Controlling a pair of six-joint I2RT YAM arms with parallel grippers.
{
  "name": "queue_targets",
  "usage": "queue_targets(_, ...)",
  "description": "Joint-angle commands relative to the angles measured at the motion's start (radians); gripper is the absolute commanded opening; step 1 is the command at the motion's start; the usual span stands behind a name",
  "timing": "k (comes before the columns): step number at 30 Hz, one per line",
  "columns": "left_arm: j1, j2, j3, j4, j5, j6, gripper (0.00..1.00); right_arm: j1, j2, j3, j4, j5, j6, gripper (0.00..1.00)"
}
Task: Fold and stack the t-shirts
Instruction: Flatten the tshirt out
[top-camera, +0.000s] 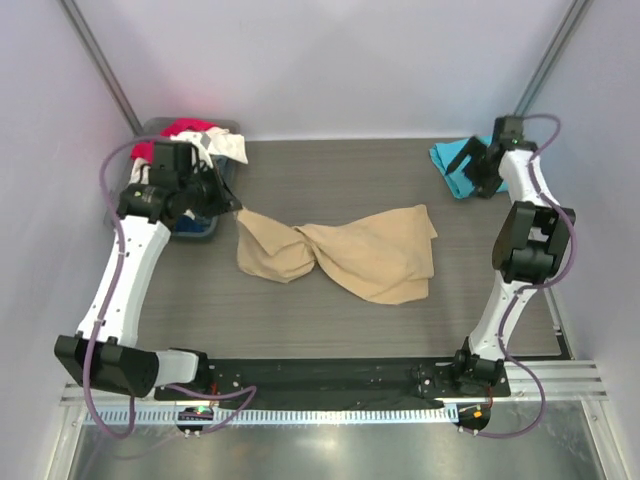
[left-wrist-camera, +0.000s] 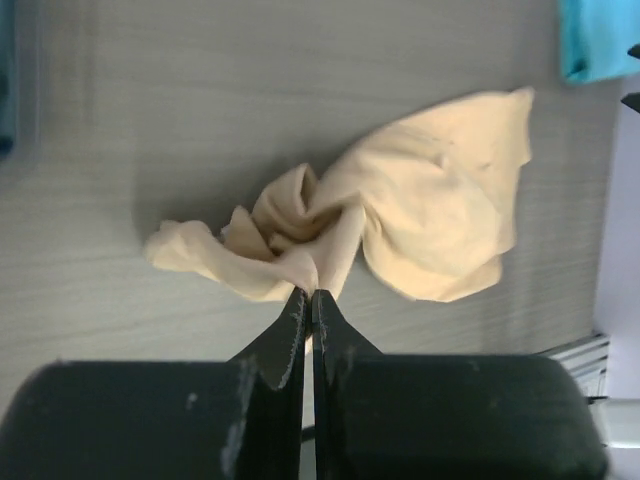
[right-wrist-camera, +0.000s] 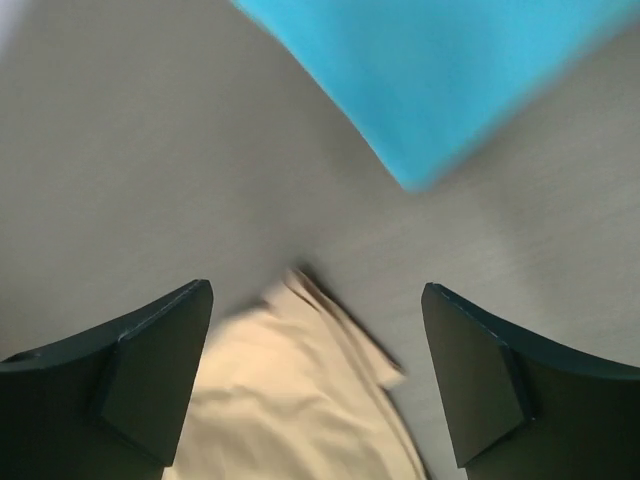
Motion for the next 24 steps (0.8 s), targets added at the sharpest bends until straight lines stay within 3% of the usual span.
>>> queue_targets(1,0.008,-0.017,-0.130,0.049,0.032,0.010,0.00,0.071,-0.224,-0.115,-0.063,0.017,-0.070,0.93)
queue_targets(5,0.008,-0.027,-0.239,0.095,0.021,0.018,0.00,0.250,-0.478,-0.383,0.007,0.114,-0.020,0.93)
queue_targets(9,0.008,-0.032,-0.293,0.112,0.026,0.028,0.00,0.363,-0.722,-0.829,0.144,0.126,0.087,0.89)
queue_targets(12,0.006,-0.035,-0.307,0.115,0.029,0.033,0.00,0.391,-0.843,-1.021,0.161,0.134,0.127,0.84)
queue_targets(16,0.005,-0.047,-0.325,0.124,0.031,0.034,0.00,0.395,-0.941,-1.146,0.162,0.137,0.161,0.82)
queue_targets(24,0.005,-0.069,-0.359,0.146,0.037,0.024,0.00,0.400,-0.949,-1.267,0.188,0.106,0.192,0.75)
